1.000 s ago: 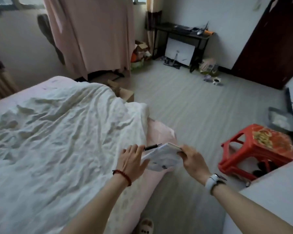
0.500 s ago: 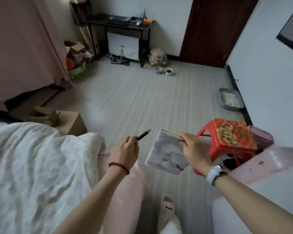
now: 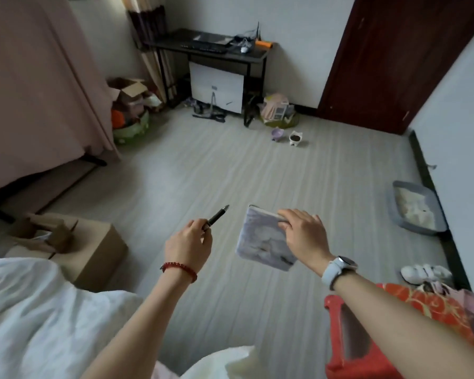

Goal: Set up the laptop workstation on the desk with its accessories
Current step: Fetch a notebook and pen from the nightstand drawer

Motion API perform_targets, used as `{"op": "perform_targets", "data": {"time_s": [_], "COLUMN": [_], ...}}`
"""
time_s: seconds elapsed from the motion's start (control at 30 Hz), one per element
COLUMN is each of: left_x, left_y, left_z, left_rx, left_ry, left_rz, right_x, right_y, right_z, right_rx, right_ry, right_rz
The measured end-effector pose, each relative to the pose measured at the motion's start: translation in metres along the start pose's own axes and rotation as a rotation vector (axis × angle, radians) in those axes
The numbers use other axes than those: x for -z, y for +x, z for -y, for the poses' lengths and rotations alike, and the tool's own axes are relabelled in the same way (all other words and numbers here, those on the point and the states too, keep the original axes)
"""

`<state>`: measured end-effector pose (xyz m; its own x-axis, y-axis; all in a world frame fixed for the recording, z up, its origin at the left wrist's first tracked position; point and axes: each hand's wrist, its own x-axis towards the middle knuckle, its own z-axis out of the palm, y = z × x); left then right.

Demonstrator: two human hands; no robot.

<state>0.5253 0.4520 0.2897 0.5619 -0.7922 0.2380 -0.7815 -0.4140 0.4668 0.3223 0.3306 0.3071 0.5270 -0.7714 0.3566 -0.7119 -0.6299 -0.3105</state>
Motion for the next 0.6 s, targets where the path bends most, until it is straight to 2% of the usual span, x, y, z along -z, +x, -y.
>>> {"op": "perform_targets", "data": {"time_s": [0.2,0.47,0.6], "left_x": [-0.035,-0.088,-0.094], "left_y": [0.156,0.443,0.549], "left_z": [0.029,0.046,0.057], "left_rx": [0.120,0.123,0.111], "left_ry": [0.033,-0.004,0.016], "left_rz": [-0.076,-0.125,-0.109], "right_x": [-0.068,-0.166,-0.191], "right_y": [0.159,0.435,0.531], "right_z": [-0.028,-0.049,-0.057], "right_rx": [0.068,0.101,0.044], "right_ry": [0.033,0.064,0.076], "right_rz": [0.015,0.059,0.055]}}
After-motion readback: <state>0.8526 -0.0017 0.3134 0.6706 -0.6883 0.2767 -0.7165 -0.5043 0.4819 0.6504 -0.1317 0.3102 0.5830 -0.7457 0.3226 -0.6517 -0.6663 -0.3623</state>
